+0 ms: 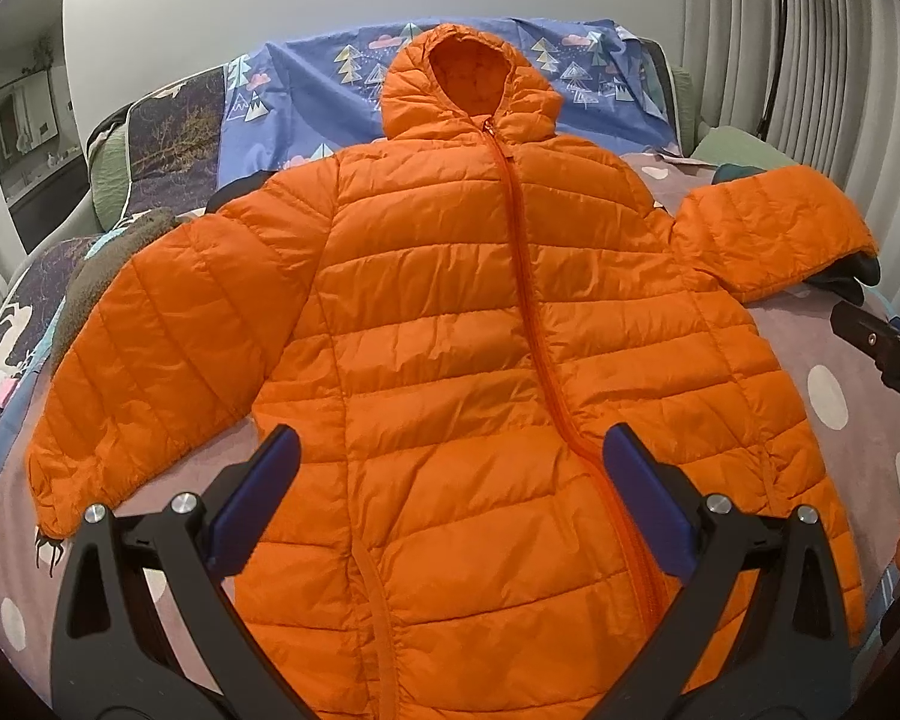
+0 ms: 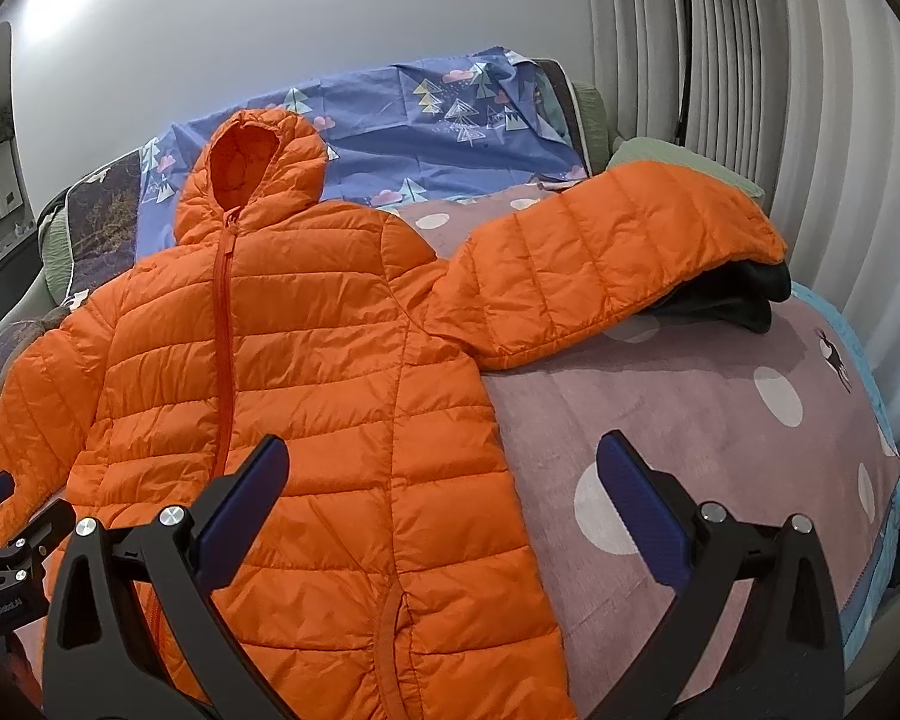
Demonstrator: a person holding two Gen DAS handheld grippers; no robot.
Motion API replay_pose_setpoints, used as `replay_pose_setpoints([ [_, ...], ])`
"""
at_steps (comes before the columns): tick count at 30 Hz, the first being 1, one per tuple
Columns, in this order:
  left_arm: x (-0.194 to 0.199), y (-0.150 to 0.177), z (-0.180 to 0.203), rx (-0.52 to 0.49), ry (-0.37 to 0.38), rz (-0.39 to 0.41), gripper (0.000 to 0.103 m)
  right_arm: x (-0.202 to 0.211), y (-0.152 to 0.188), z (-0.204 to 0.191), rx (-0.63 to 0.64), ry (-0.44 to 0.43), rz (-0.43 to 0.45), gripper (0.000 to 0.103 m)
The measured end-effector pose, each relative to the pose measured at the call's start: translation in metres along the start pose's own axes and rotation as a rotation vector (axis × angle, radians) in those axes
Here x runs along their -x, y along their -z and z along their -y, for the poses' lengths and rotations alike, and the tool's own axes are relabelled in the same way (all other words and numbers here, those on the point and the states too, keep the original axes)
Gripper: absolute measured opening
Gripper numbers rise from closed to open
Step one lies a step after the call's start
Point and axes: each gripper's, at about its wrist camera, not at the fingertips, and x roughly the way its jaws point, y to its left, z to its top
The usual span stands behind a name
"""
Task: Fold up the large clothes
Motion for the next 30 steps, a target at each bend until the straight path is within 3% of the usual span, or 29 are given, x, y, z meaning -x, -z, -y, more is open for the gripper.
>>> replay_pose_setpoints([
  [11,-0.005,-0.017,-0.004,-0.014,-0.006,0.028,0.101,-0.009,-0.013,-0.013,0.069,-0.012,0.023,0.102],
  [16,-0.015,-0.036,-0.016,0.006,-0.019,0.042,0.101,-0.026,-0.038,-0.025,0.123,-0.125,0.040,0.102],
  [19,-0.021,-0.054,-0.024,0.014,-0.012,0.058,0.101,-0.053,-0.075,-0.037,0.184,-0.217,0.043,0.102],
  [25,-0.054,-0.127,-0.038,-0.046,-0.013,0.089,0.101,-0.133,-0.165,-0.051,0.183,-0.359,-0.080,0.102],
  [27,-0.077,-0.163,-0.052,-0.028,0.019,0.075,0.101,-0.167,-0.195,-0.052,0.118,-0.403,-0.132,0.102],
  [30,-0.126,-0.216,-0.081,0.079,0.088,0.015,0.101,-0.218,-0.232,-0.049,-0.041,-0.471,-0.201,0.102],
])
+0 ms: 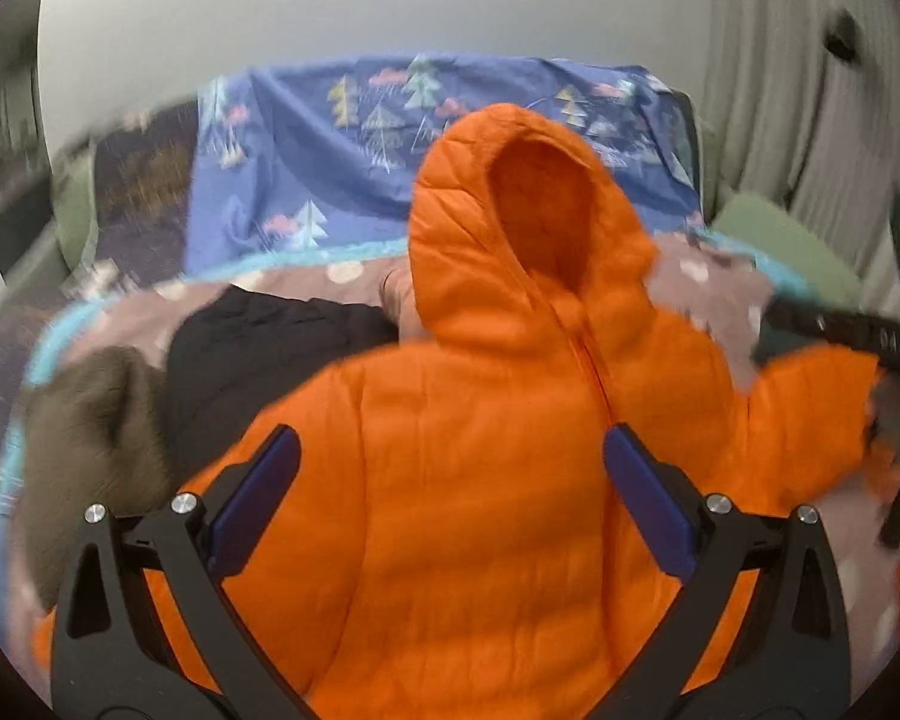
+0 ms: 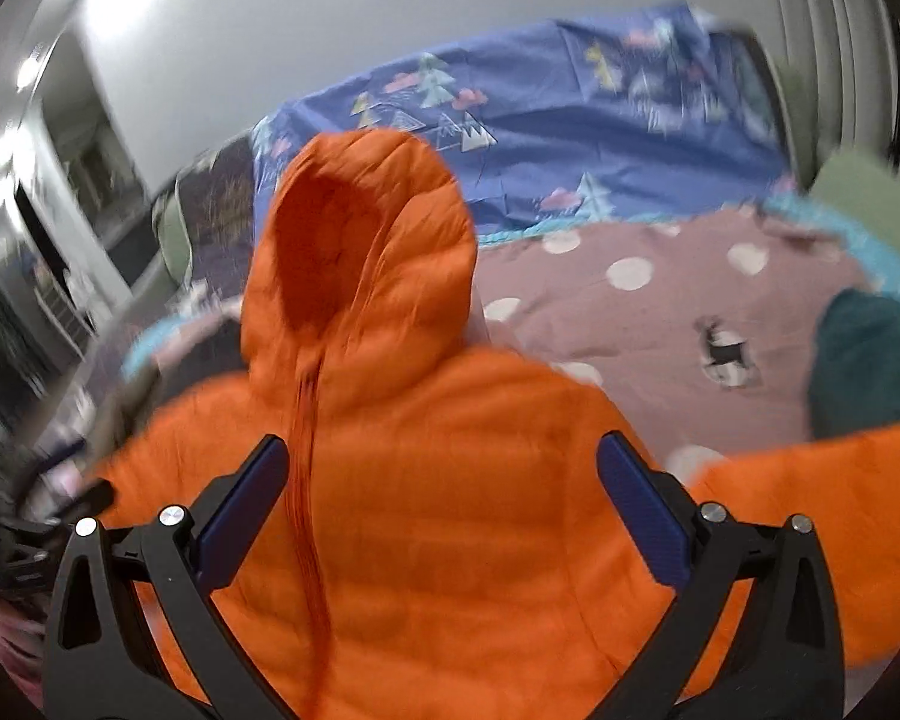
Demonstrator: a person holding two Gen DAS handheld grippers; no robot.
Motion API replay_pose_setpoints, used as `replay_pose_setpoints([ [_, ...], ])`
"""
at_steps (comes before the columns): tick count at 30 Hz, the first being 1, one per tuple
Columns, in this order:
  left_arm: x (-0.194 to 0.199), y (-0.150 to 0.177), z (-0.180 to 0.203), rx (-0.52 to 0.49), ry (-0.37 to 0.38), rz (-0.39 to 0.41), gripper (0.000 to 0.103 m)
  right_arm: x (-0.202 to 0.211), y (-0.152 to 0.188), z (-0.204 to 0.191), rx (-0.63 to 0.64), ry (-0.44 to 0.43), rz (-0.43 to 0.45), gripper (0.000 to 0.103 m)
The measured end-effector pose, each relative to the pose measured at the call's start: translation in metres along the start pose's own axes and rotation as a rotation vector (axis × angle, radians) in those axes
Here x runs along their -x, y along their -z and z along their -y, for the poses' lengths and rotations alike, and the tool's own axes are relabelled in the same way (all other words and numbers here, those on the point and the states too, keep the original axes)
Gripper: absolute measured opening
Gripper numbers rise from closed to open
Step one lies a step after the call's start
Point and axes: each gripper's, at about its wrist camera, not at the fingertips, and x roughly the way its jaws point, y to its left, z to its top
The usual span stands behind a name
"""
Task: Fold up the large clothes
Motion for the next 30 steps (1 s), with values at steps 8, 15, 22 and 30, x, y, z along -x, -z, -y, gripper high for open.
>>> replay_pose_setpoints([
  [8,-0.105,-0.081,-0.054,0.228,0.082,-0.036,0.101,-0.090,-0.057,0.037,-0.304,-0.218,-0.051,0.102],
  [15,-0.172,-0.098,-0.059,0.352,0.179,-0.071,0.097,-0.137,-0.071,0.026,-0.277,-0.300,-0.067,0.101],
  [22,-0.144,-0.100,-0.016,0.166,0.284,-0.010,0.010,-0.101,-0.075,-0.020,-0.034,-0.356,0.010,0.016],
  [30,0.013,-0.046,0.002,-0.087,0.315,0.230,0.022,0.045,0.003,-0.044,0.344,-0.329,0.173,0.020],
])
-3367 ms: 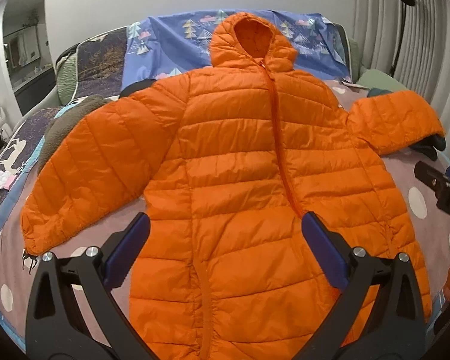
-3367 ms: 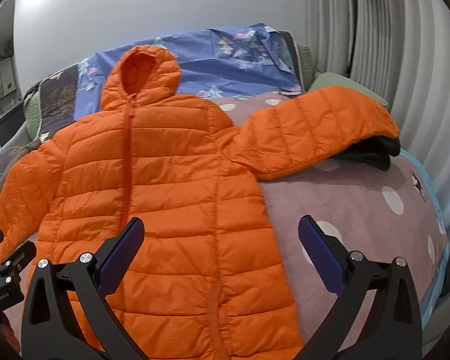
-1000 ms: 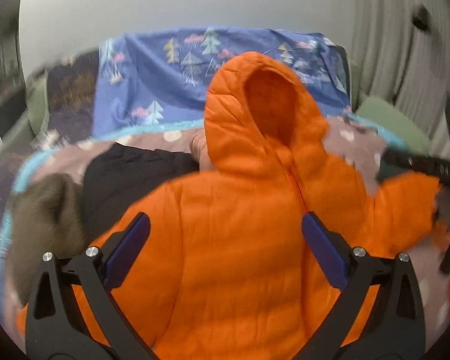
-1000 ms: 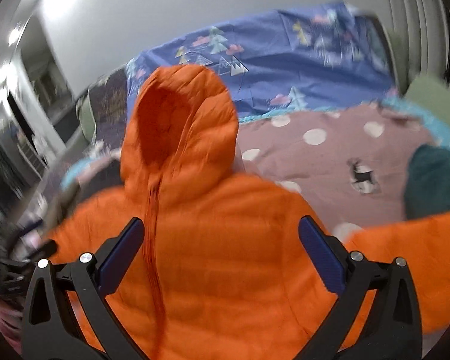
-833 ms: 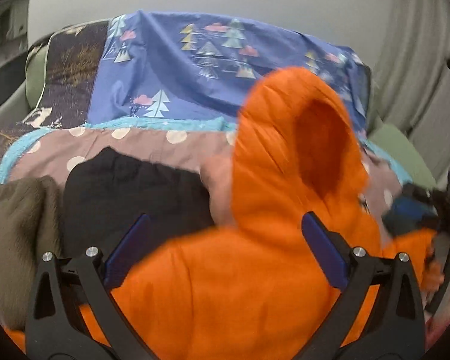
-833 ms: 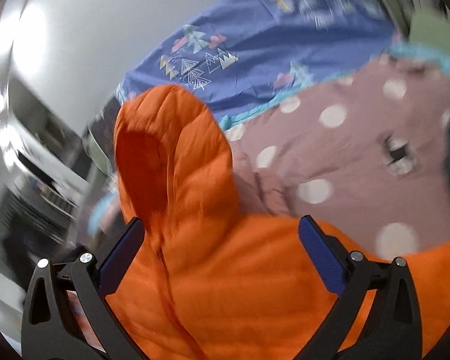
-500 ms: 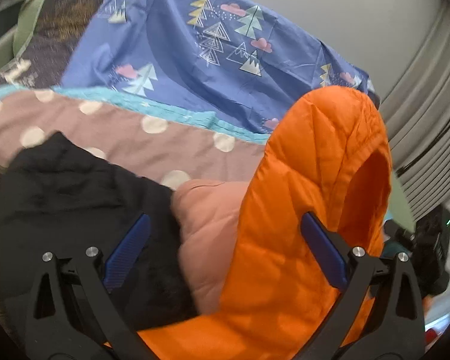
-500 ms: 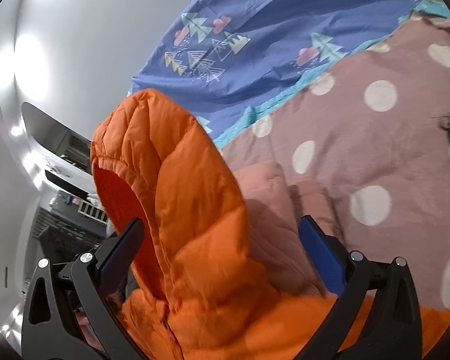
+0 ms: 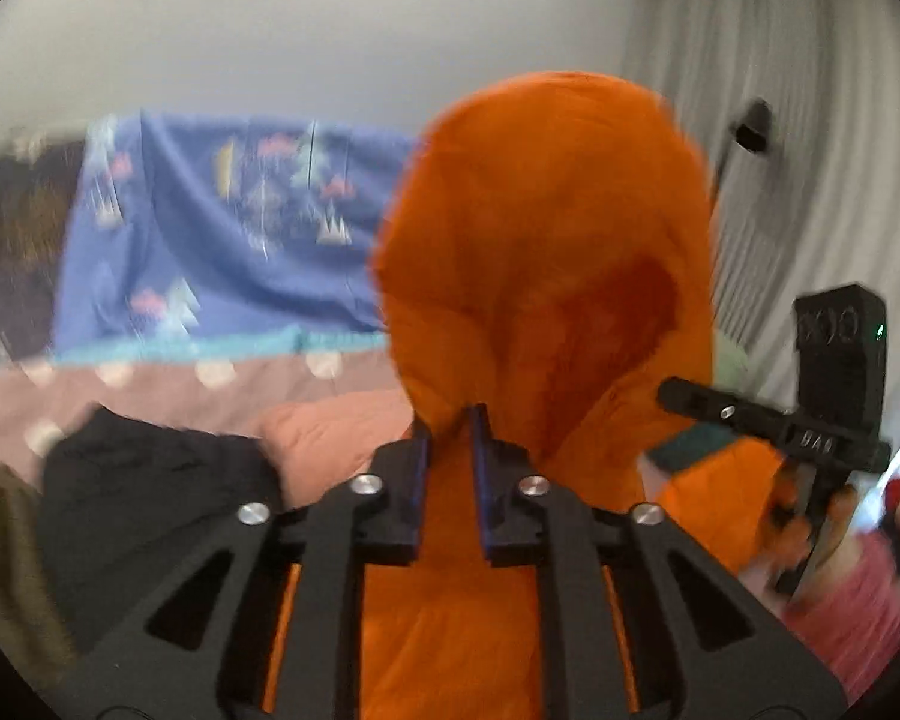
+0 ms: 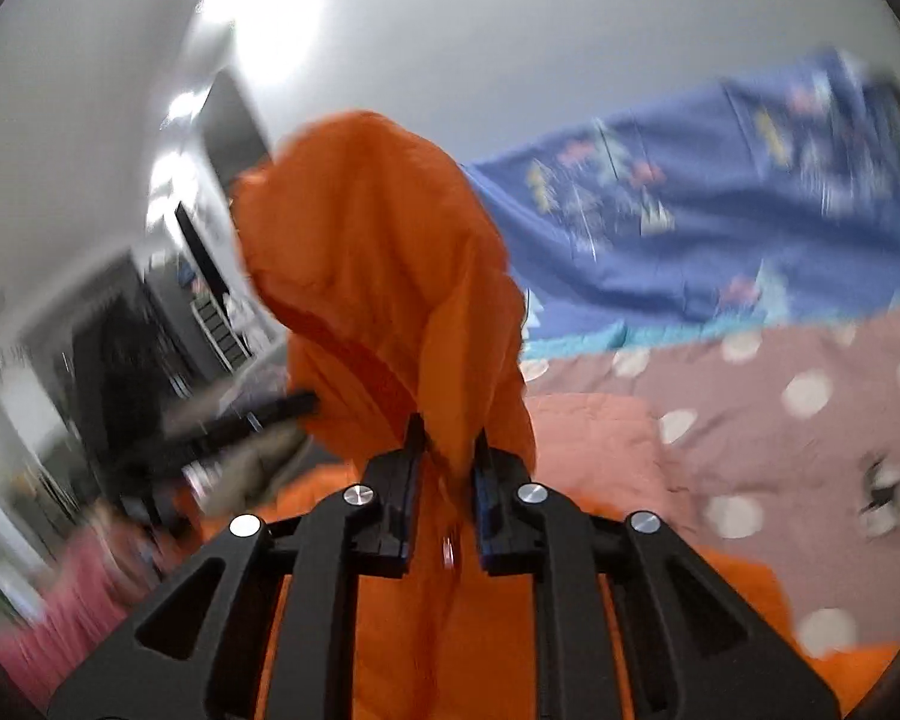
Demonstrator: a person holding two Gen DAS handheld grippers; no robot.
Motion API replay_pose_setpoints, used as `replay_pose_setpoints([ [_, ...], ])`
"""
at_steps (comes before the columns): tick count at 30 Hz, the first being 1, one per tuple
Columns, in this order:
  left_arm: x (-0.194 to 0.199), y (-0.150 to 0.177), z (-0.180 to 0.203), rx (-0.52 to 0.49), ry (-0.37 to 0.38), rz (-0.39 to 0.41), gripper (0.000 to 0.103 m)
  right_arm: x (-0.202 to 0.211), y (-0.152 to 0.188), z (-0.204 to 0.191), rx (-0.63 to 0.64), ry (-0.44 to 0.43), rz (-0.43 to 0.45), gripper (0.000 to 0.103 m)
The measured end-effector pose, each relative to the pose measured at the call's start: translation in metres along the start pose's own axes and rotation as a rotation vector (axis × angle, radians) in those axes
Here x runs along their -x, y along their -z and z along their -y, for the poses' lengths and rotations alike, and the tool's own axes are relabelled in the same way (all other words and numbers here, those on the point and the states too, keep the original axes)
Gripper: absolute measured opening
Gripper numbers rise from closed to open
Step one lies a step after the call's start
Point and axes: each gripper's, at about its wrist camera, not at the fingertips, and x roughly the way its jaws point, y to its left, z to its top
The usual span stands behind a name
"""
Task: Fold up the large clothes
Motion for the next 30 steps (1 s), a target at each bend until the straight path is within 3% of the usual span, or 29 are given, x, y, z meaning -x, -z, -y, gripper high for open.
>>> replay_pose_setpoints([
  [1,0.022,0.012,0.007,-0.036,-0.007,0.018,0.039,0.016,0.013,-0.004,0.026,0.023,-0.007,0.036],
  [3,0.066,0.041,0.017,-0.085,-0.021,0.049,0.059,0.050,0.049,-0.006,0.027,0.115,-0.011,0.072],
  [4,0.088,0.057,0.021,-0.104,-0.023,0.063,0.062,0.063,0.064,-0.004,0.013,0.149,-0.008,0.074],
  [7,0.132,0.092,0.029,-0.125,-0.034,0.066,0.063,0.095,0.100,0.002,-0.073,0.216,-0.021,0.074],
  [9,0.137,0.097,0.034,-0.106,-0.024,0.054,0.062,0.098,0.107,0.003,-0.135,0.220,0.012,0.074],
  [10,0.131,0.097,0.037,-0.083,-0.021,0.040,0.056,0.091,0.108,0.001,-0.158,0.206,0.010,0.074],
  [11,0.120,0.096,0.041,-0.062,-0.016,0.014,0.051,0.079,0.107,-0.005,-0.184,0.201,-0.007,0.074],
  [14,0.072,0.102,0.046,-0.046,-0.037,-0.060,0.040,0.047,0.115,-0.028,-0.207,0.189,-0.037,0.058],
  [17,0.024,0.115,0.057,-0.067,-0.083,-0.117,0.039,0.003,0.131,-0.044,-0.162,0.249,-0.101,0.052],
  [18,-0.001,0.125,0.059,-0.098,-0.135,-0.158,0.040,-0.012,0.140,-0.042,-0.166,0.278,-0.139,0.052],
  [20,-0.036,0.145,0.050,-0.101,-0.201,-0.251,0.043,-0.046,0.164,-0.027,-0.219,0.344,-0.257,0.051],
  [22,-0.051,0.160,0.040,-0.073,-0.218,-0.307,0.043,-0.059,0.184,-0.017,-0.274,0.357,-0.336,0.050],
  [24,-0.041,0.167,0.033,-0.050,-0.205,-0.318,0.045,-0.046,0.190,-0.019,-0.290,0.313,-0.334,0.050],
  [26,-0.012,0.168,0.032,-0.050,-0.205,-0.274,0.059,-0.020,0.182,-0.030,-0.245,0.320,-0.287,0.050],
  [27,0.012,0.167,0.030,-0.050,-0.223,-0.227,0.069,-0.007,0.178,-0.036,-0.219,0.337,-0.259,0.050],
  [30,0.082,0.172,0.016,-0.006,-0.247,-0.139,0.075,0.031,0.166,-0.058,-0.140,0.364,-0.161,0.051],
])
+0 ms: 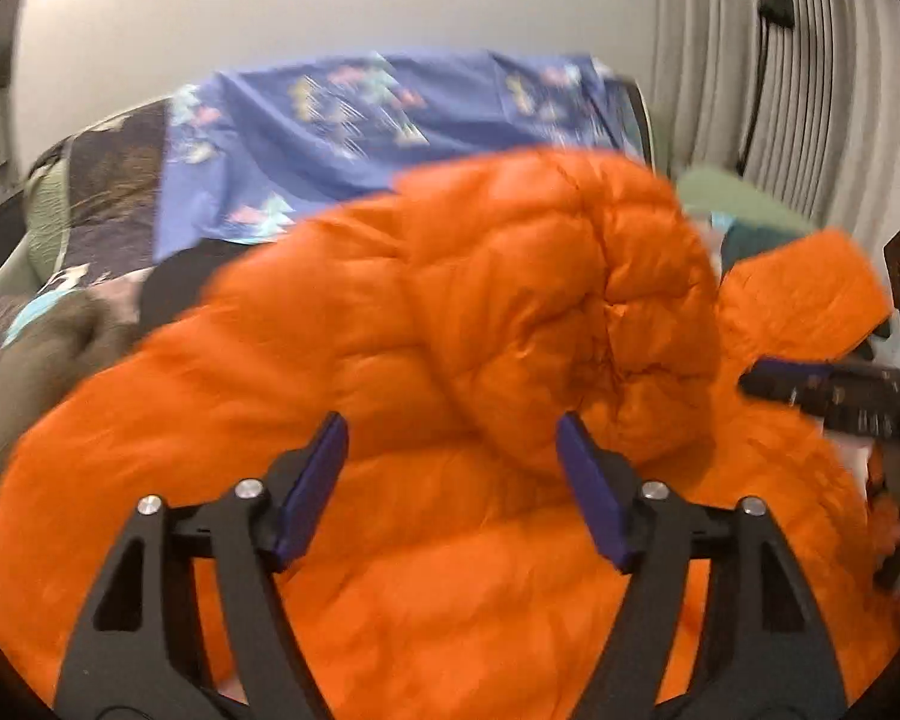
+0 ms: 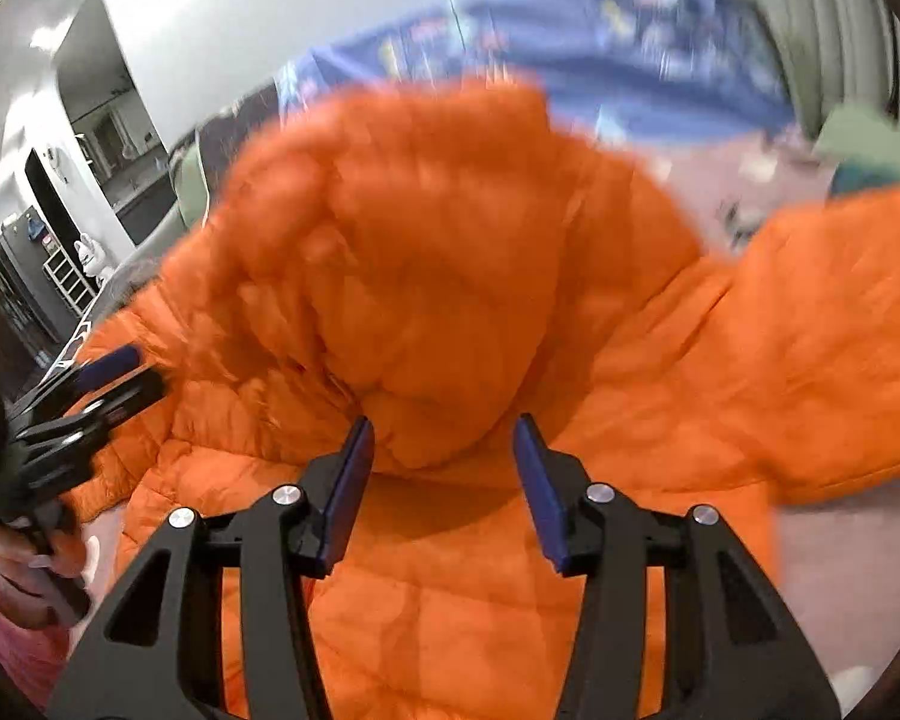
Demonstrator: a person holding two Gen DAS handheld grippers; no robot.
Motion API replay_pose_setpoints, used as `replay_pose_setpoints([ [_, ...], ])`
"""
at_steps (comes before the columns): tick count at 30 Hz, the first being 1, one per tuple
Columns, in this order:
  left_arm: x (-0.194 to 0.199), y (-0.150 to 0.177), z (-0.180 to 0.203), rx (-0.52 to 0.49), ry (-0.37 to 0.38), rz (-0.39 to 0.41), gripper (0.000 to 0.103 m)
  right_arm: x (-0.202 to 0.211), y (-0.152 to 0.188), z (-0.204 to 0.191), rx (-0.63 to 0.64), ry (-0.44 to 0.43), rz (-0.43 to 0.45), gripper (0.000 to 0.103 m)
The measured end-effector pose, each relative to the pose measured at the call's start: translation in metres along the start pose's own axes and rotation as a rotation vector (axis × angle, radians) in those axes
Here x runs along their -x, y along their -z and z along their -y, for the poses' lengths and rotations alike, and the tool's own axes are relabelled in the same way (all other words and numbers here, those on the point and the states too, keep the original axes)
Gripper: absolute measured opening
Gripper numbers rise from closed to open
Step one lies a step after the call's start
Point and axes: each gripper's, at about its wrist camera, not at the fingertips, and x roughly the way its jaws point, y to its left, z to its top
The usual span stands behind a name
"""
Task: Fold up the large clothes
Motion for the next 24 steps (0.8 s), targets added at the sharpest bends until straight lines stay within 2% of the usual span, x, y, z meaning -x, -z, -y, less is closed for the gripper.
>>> replay_pose_setpoints([
  [3,0.055,0.036,-0.036,0.128,-0.054,0.039,0.078,0.025,0.003,-0.014,0.043,0.007,0.055,0.051],
  [6,0.099,0.087,-0.081,0.286,-0.118,0.027,0.079,0.036,0.016,-0.026,0.055,-0.017,0.056,0.051],
  [9,0.130,0.136,-0.129,0.377,-0.284,-0.026,0.079,0.036,0.029,-0.038,0.079,-0.042,0.028,0.051],
  [11,0.152,0.164,-0.165,0.477,-0.392,-0.052,0.077,0.036,0.031,-0.049,0.107,-0.037,0.017,0.052],
  [15,0.191,0.202,-0.223,0.665,-0.464,-0.042,0.077,0.039,0.041,-0.073,0.149,-0.039,0.011,0.060],
  [19,0.192,0.224,-0.257,0.750,-0.484,-0.069,0.077,0.043,0.049,-0.086,0.177,-0.028,0.007,0.061],
  [24,0.158,0.236,-0.280,0.816,-0.482,-0.137,0.078,0.046,0.056,-0.093,0.190,-0.005,-0.009,0.062],
])
